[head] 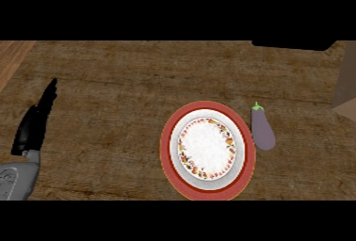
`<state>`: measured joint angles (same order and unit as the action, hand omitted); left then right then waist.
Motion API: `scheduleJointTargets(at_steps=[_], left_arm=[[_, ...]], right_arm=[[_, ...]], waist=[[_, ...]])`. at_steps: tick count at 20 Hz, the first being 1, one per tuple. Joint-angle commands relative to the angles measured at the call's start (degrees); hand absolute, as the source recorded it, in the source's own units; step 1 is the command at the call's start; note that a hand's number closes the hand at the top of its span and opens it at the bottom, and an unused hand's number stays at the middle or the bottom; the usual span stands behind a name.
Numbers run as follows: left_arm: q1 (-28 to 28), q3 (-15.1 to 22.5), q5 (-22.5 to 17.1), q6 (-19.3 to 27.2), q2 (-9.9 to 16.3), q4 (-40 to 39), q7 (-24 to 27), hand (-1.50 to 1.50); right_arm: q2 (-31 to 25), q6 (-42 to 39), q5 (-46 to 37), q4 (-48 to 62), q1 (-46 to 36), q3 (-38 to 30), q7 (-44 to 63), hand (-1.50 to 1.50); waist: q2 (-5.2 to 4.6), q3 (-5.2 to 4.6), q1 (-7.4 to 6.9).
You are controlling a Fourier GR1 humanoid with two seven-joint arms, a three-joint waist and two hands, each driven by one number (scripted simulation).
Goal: Pick the can from the plate and place it in the cardboard box
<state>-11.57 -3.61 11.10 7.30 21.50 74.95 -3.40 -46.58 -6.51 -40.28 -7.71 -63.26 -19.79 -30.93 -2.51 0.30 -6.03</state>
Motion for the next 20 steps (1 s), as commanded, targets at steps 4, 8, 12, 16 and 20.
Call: scheduleJointTargets(at_steps=[4,8,12,16,20], left_arm=[[-0.29,-0.46,-0.45,-0.86,0.41,-0.33,0.68,0.0],[-0.01,-0.43,-0.18,-1.03,0.71,0.05,0.24,0.0],[0.1,0.11,-0.26,-0.63,-0.38,2.06,-1.56,0.0],[0.97,-0.4,-0.46,-0.83,-0.34,0.04,0.03,0.0],[1.46,-0.59,0.56,0.79,-0.6,0.03,0.77,0.0]], right_arm=[[2.86,-1.57,0.62,3.37,-0.8,-0.9,6.32,-1.5],[4.48,-0.41,2.62,2.78,0.13,-2.88,3.93,-1.5],[3.99,0.92,5.32,1.23,1.39,-5.61,-1.1,-1.5],[1.69,-0.39,10.07,1.11,0.73,-10.49,-2.48,-1.5],[-2.38,-3.67,14.5,1.84,0.33,-15.09,-1.42,-1.5]], waist=[[-0.27,0.02,-0.5],[-0.35,0.13,-0.53],[-0.06,0.23,-0.13],[-0.13,0.16,0.54],[-0.27,0.21,0.82]])
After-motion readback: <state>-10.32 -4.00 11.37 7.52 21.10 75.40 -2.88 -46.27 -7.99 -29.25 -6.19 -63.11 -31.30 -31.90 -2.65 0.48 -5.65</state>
